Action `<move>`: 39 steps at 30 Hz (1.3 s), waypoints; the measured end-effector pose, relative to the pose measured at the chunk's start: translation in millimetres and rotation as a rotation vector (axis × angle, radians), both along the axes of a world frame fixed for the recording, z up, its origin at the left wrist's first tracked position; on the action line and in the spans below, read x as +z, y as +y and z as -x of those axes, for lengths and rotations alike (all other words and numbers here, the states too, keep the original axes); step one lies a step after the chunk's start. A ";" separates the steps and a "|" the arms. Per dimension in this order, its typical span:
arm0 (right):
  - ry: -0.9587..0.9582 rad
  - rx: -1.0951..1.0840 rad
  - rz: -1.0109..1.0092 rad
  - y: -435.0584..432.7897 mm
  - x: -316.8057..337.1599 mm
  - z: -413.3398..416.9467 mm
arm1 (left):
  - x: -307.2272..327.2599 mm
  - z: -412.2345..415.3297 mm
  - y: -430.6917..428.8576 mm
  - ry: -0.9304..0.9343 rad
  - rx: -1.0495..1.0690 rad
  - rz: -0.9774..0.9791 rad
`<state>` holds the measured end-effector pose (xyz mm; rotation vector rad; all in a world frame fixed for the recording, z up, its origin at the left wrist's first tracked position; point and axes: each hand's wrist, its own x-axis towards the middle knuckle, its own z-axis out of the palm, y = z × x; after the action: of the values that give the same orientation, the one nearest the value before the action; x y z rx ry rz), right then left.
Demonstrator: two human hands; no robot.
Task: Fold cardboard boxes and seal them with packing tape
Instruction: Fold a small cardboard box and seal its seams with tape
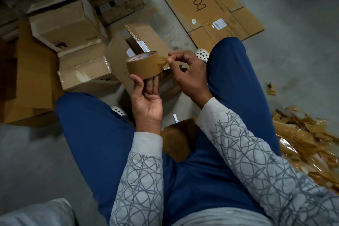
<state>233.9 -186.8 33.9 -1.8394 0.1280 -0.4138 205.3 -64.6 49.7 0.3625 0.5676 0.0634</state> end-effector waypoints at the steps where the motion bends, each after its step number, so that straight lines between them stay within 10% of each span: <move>1: 0.012 0.009 -0.009 -1.9 -0.9 -0.7 | 0.6 -0.2 0.4 0.008 0.000 0.005; 10: 0.169 0.155 -0.066 -19.6 -5.7 -9.0 | 0.9 1.2 2.6 0.071 -0.018 -0.040; 17: 0.365 0.282 -0.735 -14.6 12.4 0.5 | -4.0 0.5 10.9 0.091 -0.020 -0.060; 26: 0.258 0.175 -0.400 25.7 -11.6 18.0 | 0.9 7.8 -7.0 -0.015 -0.011 -0.155; 39: 0.106 -0.101 -0.557 27.8 -17.7 13.9 | -5.8 6.5 -10.5 -0.011 -0.035 -0.065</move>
<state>220.0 -159.1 16.2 -1.3075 0.3718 -0.3110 198.8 -75.1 43.9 0.4349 0.5495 0.0497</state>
